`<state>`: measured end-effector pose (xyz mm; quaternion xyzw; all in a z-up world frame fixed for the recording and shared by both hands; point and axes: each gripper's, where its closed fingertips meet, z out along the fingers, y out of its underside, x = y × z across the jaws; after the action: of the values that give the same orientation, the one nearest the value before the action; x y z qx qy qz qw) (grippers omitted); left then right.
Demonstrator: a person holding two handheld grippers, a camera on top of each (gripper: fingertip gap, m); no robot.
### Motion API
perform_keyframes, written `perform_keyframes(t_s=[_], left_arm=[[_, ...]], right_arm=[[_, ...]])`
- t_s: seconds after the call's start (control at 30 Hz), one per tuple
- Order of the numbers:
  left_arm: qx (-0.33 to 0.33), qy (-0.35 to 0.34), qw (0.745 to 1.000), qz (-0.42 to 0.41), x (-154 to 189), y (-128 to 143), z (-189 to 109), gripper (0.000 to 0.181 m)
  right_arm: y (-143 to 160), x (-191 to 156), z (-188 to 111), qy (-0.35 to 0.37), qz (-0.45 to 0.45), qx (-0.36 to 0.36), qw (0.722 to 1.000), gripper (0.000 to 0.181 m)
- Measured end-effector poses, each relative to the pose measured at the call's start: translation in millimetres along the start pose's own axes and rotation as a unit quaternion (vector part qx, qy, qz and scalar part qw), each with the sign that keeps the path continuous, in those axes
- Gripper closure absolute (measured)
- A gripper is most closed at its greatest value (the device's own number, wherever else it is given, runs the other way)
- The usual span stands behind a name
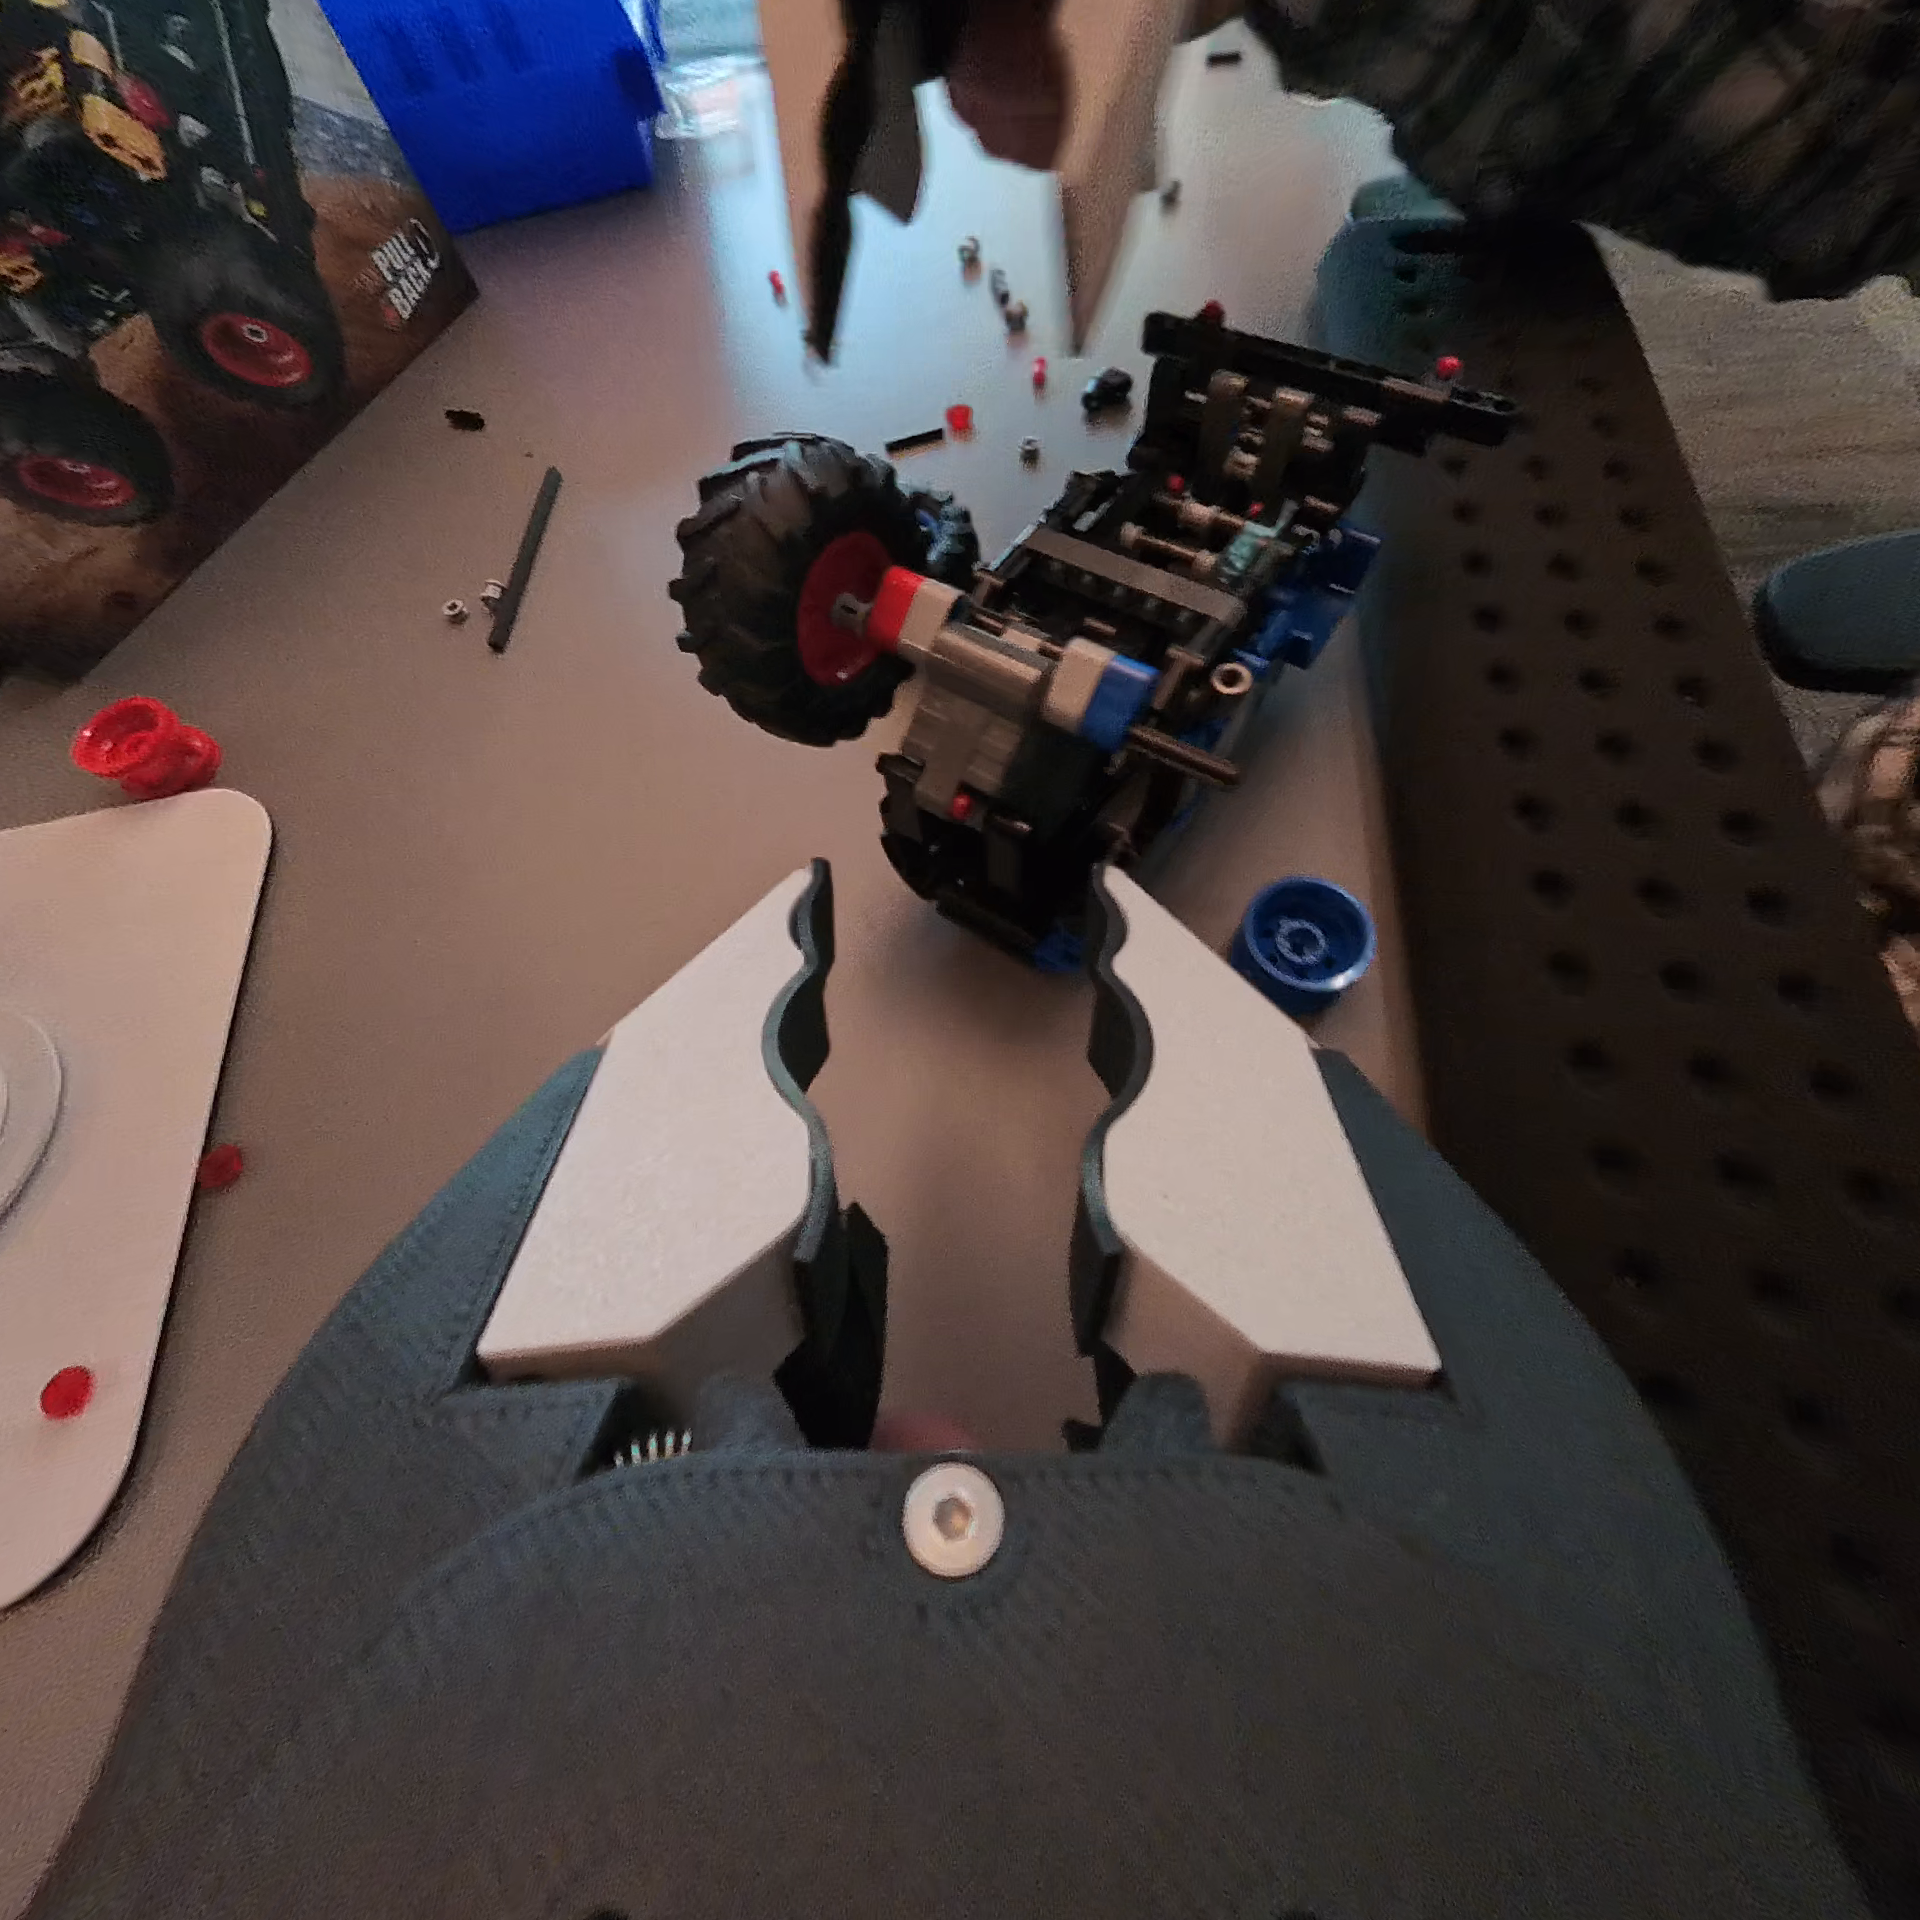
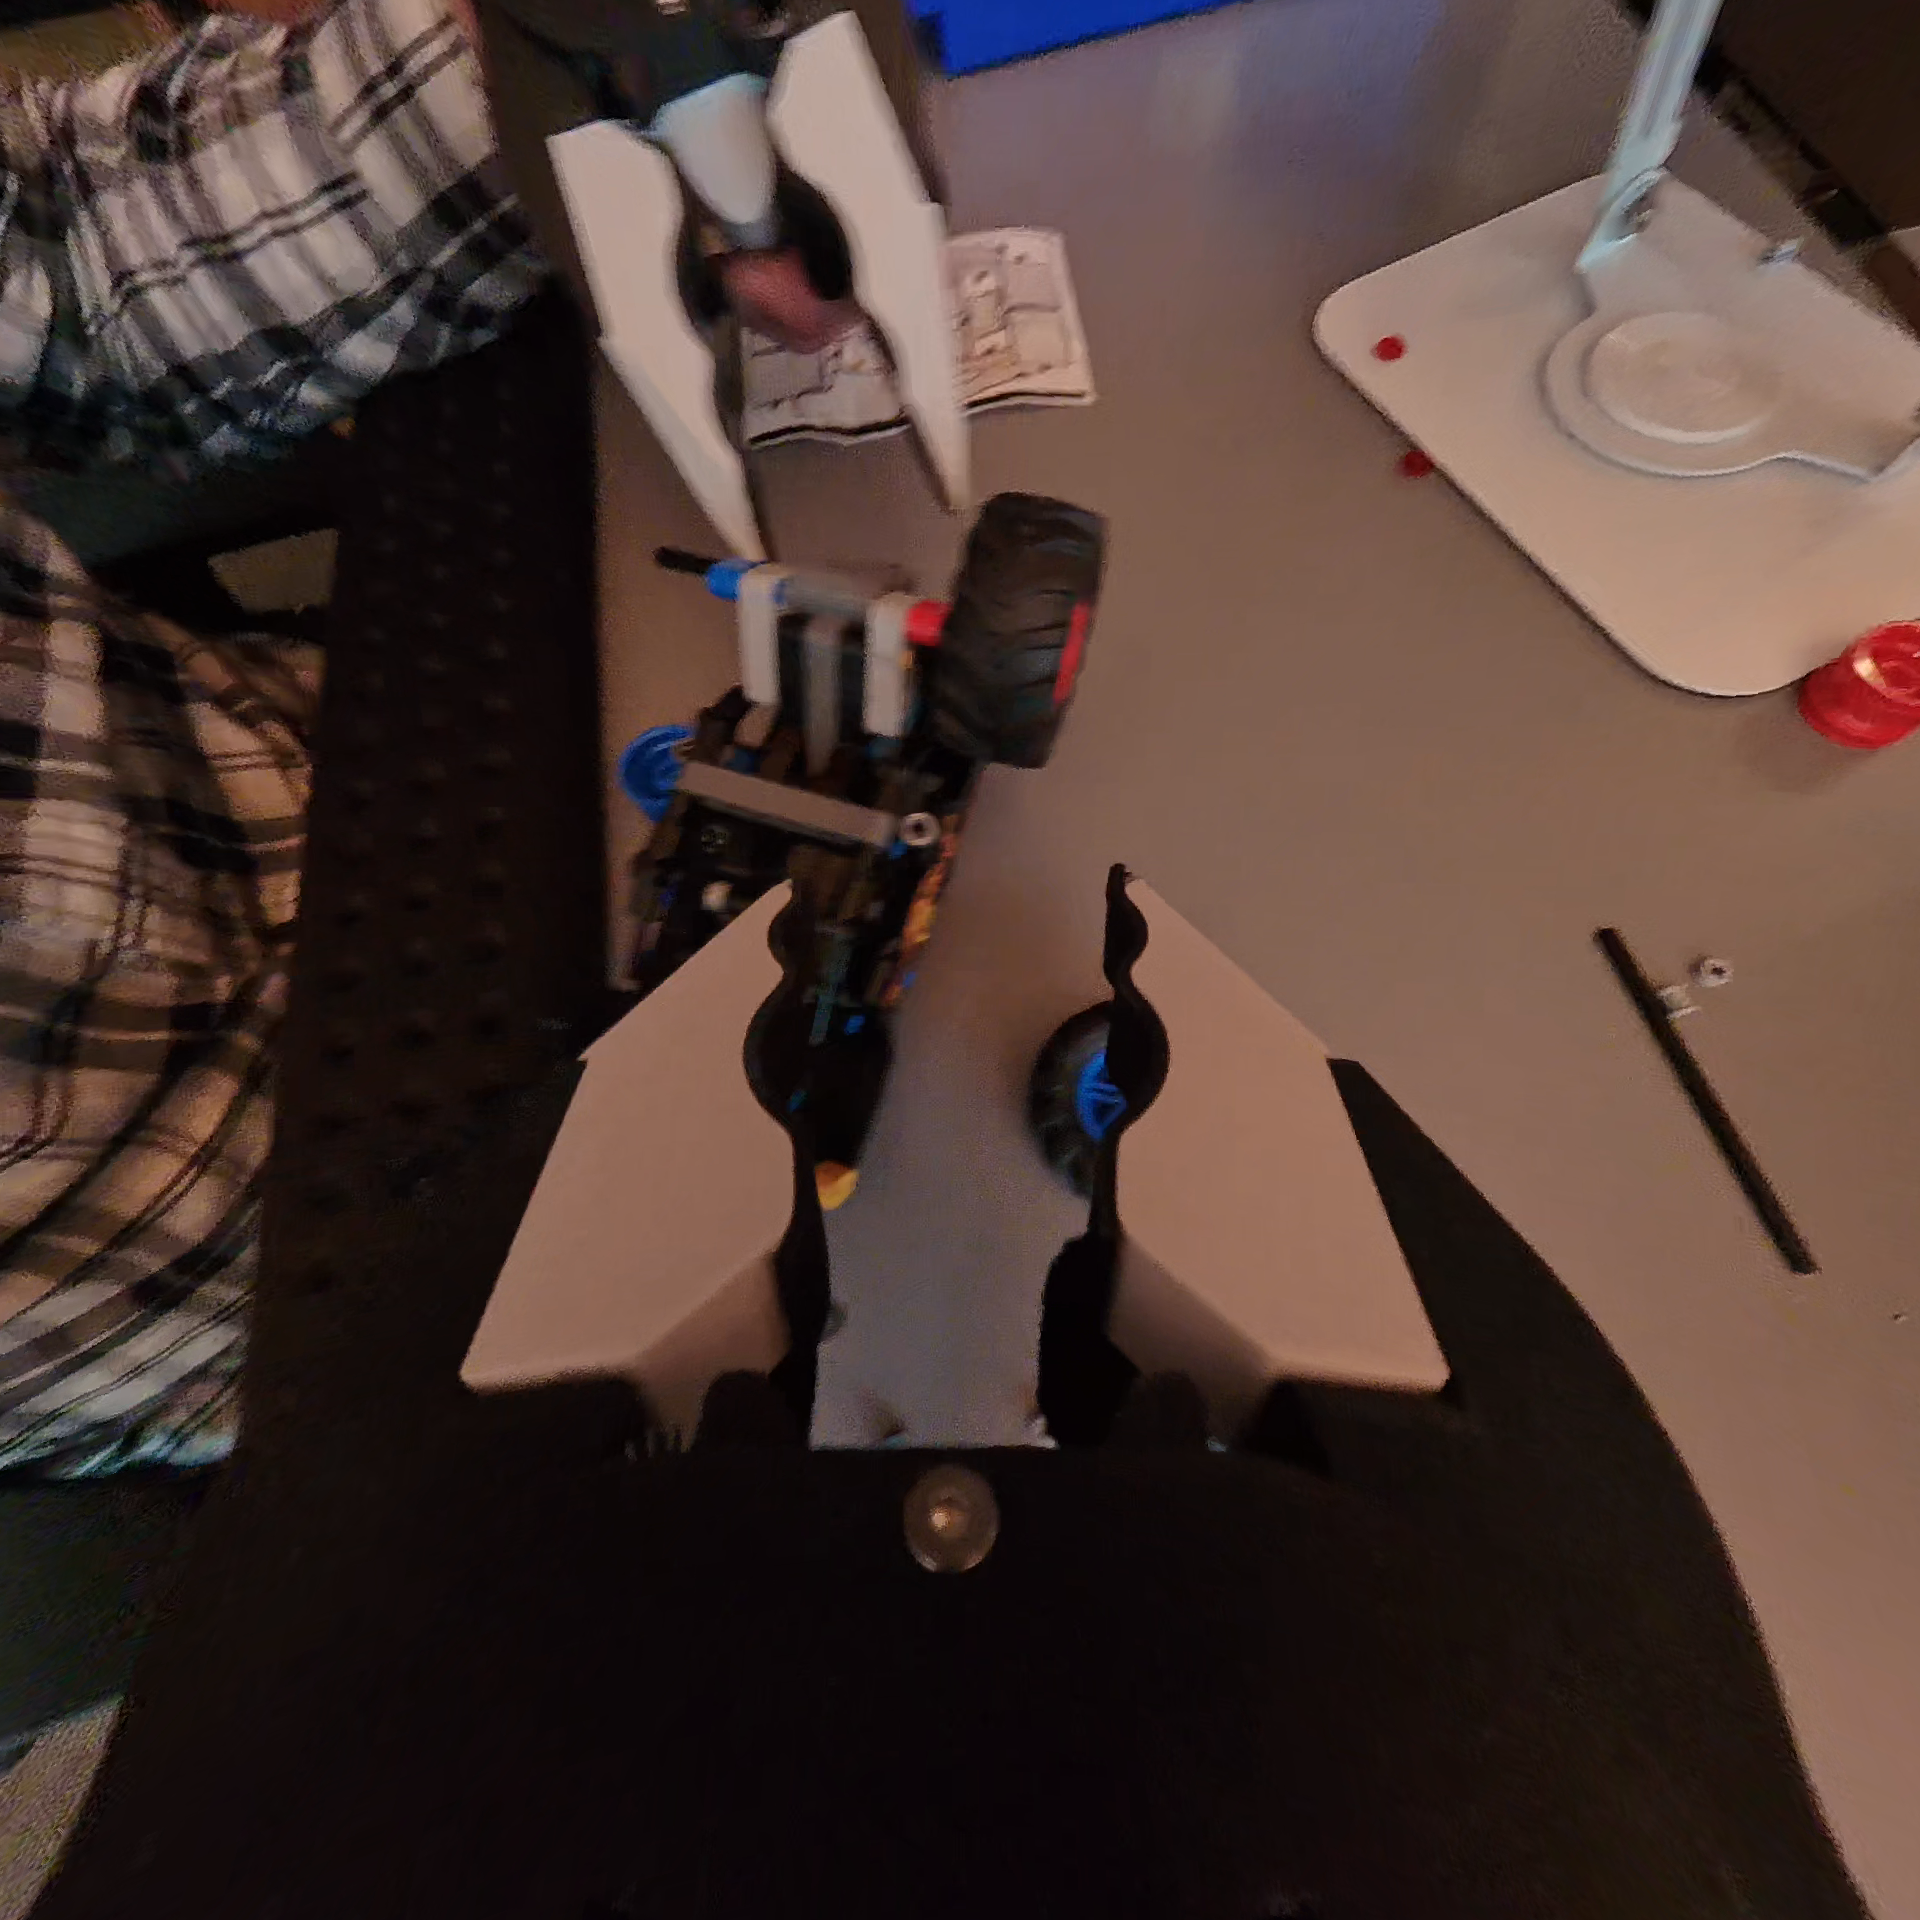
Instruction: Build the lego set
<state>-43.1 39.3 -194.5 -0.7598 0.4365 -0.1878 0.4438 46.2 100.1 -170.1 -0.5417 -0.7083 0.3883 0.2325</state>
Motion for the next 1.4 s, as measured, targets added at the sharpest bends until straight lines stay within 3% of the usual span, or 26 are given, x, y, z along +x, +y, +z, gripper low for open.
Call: perform_keyframes(t_s=[0.13,0.2,0.27,0.57,0.77,0.83,0.93,1.13,1.27,1.4], left_arm=[[-0.014,0.025,1.0,0.01,9.4,4.4,24.8,0.128],[-0.024,0.042,0.999,0.015,17.2,7.0,35.1,0.125],[-0.02,0.048,0.999,0.016,21.3,4.8,40.2,0.13],[-0.021,0.019,0.999,0.017,18.5,0.5,35.7,0.14],[0.009,-0.078,0.997,-0.017,-21.7,-9.9,6.3,0.141],[0.03,-0.134,0.99,-0.038,-44.9,-12.6,-7.1,0.153],[0.024,-0.192,0.98,-0.052,-69.8,-0.8,-15.3,0.148],[-0.042,-0.217,0.973,-0.071,-88.7,36.8,-5.8,0.146],[-0.044,-0.218,0.969,-0.106,-93.7,45.4,-6.9,0.148],[-0.071,-0.21,0.971,-0.087,-84.6,49.5,-2.7,0.149]], right_arm=[[15.7,-45.7,14.1,-0.015,-0.02,-0.102,0.994,0.111],[31.7,-53.1,25.8,0.009,-0.031,-0.173,0.984,0.102],[44.9,-50.5,31.9,0.043,-0.036,-0.226,0.972,0.108],[42.4,-43.2,43.1,0.056,-0.041,-0.246,0.967,0.116],[-0.9,-4.9,45.2,0.053,-0.129,-0.274,0.951,0.116],[-17.8,12.9,50.1,0.042,-0.168,-0.283,0.943,0.116],[-32.6,41.8,64.6,0.023,-0.217,-0.302,0.928,0.116],[-13.4,88.2,98.0,-0.005,-0.293,-0.392,0.872,0.116],[-19.2,101.0,104.6,-0.005,-0.328,-0.402,0.855,0.116],[-26.6,104.5,100.2,0.019,-0.322,-0.395,0.86,0.116]])
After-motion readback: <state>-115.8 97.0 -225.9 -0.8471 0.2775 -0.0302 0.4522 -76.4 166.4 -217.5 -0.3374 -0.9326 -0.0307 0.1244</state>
